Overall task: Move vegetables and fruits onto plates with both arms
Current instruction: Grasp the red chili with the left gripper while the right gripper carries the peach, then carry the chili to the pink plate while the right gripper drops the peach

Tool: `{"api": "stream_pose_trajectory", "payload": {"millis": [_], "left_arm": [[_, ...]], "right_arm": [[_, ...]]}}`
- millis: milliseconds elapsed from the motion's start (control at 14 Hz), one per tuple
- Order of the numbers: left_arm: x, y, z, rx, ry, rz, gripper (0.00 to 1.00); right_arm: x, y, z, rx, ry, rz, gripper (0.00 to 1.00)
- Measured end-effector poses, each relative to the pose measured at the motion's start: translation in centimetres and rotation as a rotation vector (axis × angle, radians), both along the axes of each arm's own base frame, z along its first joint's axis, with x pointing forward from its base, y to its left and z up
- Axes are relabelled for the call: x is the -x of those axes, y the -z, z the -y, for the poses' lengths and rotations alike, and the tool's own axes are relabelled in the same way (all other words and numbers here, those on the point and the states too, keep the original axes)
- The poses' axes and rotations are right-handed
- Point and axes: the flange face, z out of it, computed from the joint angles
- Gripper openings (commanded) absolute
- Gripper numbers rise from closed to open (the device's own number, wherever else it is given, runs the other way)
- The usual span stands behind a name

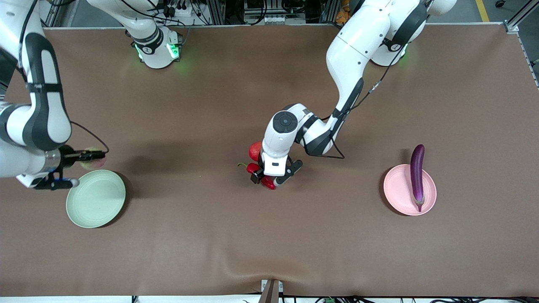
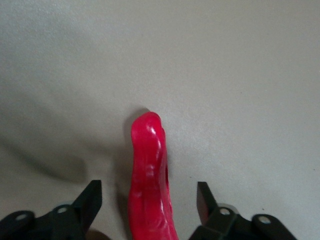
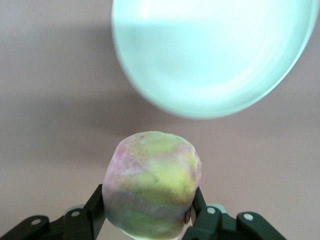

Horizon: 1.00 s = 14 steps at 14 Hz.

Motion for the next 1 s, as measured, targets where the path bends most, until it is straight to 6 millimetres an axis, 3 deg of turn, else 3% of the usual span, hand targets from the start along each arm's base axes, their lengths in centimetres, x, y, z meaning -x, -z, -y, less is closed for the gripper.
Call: {"api": "stream_pose_trajectory", "payload": {"millis": [143,286,357,429,500,571,643,857,1000], "left_arm": [[0.1,0.2,0.2,0.007,0.003,0.007,0.73],[0.4,0.8,0.5,0.014,0.008,0.013,0.67],[0.5,1.0,0.6,0.019,0.009,0.017,0.61],[0.5,1.2,0.6,0.024,0.008,0.022,0.46],[0.4,1.4,0.6,0.028,0.008,0.025,0.16],[0.4,1.5,0.6,0.030,0.007,0.028,0.00],[0.3,1.5,0.5,0.030,0.006,0.029,0.00],[-0.1,1.1,0.5,0.035,0.003,0.041,0.00],[-1.4,-1.2,0.3,0.053,-0.009,0.074,0.00]], "right_arm": [[-1.1,3.1,2.8,0.002,-0.020,0.044,0.00],[-1.0,6.2,4.9,-0.005,-0.022,0.030,0.00],[-1.1,7.2,5.3,-0.005,-0.029,0.035,0.00],[-1.6,7.9,5.4,0.002,-0.035,0.062,0.00],[-2.1,8.5,5.1,0.007,-0.040,0.089,0.10],[-2.4,9.1,4.7,0.004,-0.046,0.100,0.27],[-2.6,9.4,4.3,0.001,-0.049,0.103,0.98],[-2.6,9.7,4.5,-0.014,-0.054,0.105,1.00],[-2.8,9.3,4.4,-0.039,-0.058,0.109,1.00]]}}
